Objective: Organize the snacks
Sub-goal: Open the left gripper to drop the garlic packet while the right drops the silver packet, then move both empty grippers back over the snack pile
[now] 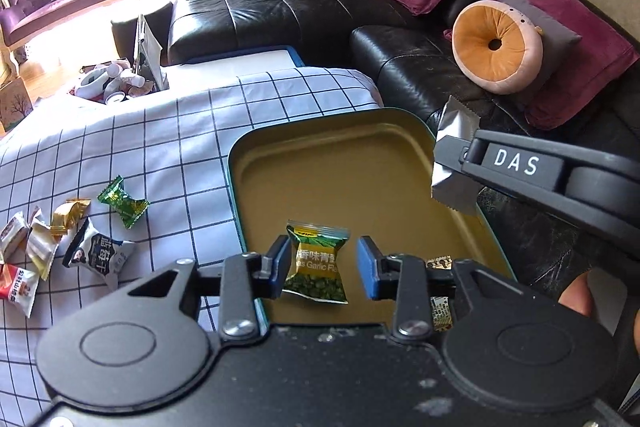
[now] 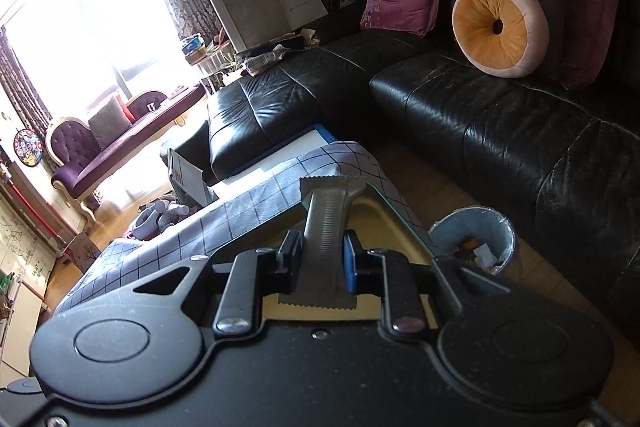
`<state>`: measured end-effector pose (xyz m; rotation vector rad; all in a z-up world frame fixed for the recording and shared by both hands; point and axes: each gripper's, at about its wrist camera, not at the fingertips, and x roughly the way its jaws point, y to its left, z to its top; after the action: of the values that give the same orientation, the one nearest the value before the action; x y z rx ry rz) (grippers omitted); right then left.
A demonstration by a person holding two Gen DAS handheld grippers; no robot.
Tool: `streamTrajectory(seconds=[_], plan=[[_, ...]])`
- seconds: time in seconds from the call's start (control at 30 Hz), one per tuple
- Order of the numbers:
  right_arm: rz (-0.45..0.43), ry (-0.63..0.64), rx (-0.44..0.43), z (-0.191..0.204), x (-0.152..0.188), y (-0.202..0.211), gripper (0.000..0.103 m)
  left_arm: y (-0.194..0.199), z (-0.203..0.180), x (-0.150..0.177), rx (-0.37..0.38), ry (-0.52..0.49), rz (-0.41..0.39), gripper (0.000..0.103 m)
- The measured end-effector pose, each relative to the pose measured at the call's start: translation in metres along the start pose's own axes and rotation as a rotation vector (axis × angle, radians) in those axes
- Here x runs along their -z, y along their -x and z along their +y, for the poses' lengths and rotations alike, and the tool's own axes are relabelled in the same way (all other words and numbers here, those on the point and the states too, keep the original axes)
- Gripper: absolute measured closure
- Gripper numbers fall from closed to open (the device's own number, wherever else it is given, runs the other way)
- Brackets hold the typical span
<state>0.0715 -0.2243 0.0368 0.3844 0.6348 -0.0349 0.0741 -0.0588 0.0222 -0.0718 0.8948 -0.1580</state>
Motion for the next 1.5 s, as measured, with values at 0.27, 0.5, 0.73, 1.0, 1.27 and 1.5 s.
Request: streamTrajectory(seconds=[0.27,0.5,0.73,1.0,1.27,1.5], plan=[[0.006,0.001,-0.008,0.002,0.0,-0.004,0.064,0.002,0.002,0.0,-0.014,0.008,0.0,0.066],[0.022,0.028,0.006,0.004,0.001,-0.005,0.064,0.002,0.003,-0.001,-0.021,0.018,0.001,0.066],[0.041,0.027,0.043,0.004,0.002,-0.009,0.064,0.0,0.004,-0.001,-0.037,0.013,0.004,0.065],[0.057,0.011,0.067,0.002,0.004,-0.015,0.064,0.008,0.018,-0.005,-0.051,0.047,-0.02,0.064],[0.082,0.039,0.063,0.012,0.006,-0.018,0.064,0.014,0.036,-0.009,-0.068,0.097,-0.028,0.063],[0.107,0.066,0.062,0.022,0.011,-0.022,0.064,0.019,0.052,-0.011,-0.071,0.129,-0.031,0.063]])
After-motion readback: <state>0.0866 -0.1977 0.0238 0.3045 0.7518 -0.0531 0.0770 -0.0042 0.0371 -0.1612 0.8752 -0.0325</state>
